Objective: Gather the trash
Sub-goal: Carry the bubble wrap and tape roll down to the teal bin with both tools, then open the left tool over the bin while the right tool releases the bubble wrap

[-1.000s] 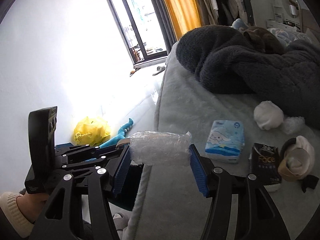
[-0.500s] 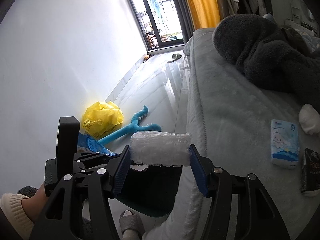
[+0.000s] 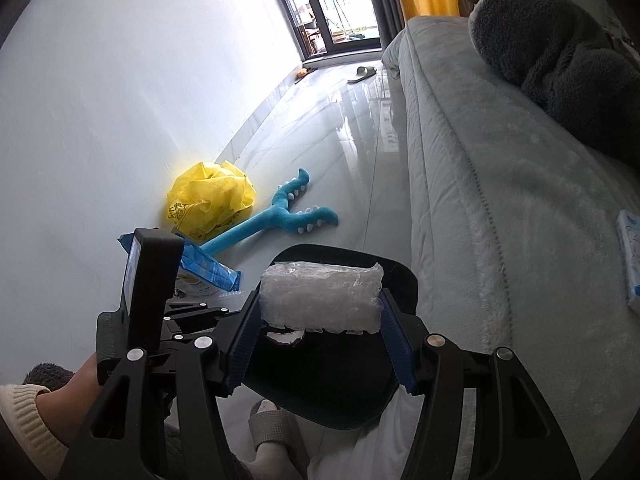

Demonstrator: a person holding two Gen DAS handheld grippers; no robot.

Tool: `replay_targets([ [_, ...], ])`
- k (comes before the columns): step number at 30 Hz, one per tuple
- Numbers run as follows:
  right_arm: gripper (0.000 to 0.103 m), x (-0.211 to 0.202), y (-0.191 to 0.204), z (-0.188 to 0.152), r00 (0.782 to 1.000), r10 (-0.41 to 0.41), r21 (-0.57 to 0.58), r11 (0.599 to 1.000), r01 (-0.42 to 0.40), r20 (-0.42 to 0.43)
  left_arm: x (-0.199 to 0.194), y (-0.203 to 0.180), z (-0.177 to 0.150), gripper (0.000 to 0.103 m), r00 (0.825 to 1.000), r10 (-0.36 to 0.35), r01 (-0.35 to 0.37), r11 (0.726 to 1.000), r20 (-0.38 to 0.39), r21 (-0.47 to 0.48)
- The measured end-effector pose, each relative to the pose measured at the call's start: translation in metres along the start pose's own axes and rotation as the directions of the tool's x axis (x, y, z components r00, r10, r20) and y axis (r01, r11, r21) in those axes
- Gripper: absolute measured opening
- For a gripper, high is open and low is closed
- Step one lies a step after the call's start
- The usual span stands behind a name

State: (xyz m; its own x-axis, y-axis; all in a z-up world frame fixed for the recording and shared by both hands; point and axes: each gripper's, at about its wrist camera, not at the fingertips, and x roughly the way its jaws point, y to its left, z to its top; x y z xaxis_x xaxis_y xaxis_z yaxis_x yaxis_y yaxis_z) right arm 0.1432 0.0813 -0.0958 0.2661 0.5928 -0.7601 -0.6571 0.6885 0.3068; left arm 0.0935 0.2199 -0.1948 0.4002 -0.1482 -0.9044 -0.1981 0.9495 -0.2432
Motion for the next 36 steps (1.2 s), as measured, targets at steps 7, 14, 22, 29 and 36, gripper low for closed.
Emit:
replay_targets([
  [7, 0.059, 0.027, 0.005, -0.005, 0.998, 0.004, 0.030, 1.000, -0.002, -0.069, 0.011, 0.015, -0.011, 0.018, 0.996, -0.008, 0.007, 1.000, -0.085, -0.012],
  [14, 0.059, 0.059, 0.010, -0.013, 0.989, -0.016, 0.042, 0.999, 0.022, -0.146, 0.007, 0.029, -0.018, 0.046, 0.995, 0.012, -0.014, 1.000, -0.101, -0.018],
  [22, 0.059, 0.093, 0.014, -0.020, 0.978, -0.032, 0.059, 0.997, 0.046, -0.208, -0.020, 0.047, -0.015, 0.066, 0.999, 0.023, -0.024, 0.999, -0.029, -0.039],
  [29, 0.059, 0.117, 0.015, -0.029, 0.963, -0.056, 0.055, 0.996, 0.073, -0.265, -0.051, 0.054, -0.008, 0.075, 0.996, 0.046, -0.042, 0.998, 0.081, -0.041],
  [36, 0.059, 0.138, 0.016, -0.036, 0.947, -0.077, 0.049, 0.994, 0.096, -0.313, -0.086, 0.044, -0.004, 0.075, 0.976, 0.056, -0.060, 0.998, 0.212, 0.012],
])
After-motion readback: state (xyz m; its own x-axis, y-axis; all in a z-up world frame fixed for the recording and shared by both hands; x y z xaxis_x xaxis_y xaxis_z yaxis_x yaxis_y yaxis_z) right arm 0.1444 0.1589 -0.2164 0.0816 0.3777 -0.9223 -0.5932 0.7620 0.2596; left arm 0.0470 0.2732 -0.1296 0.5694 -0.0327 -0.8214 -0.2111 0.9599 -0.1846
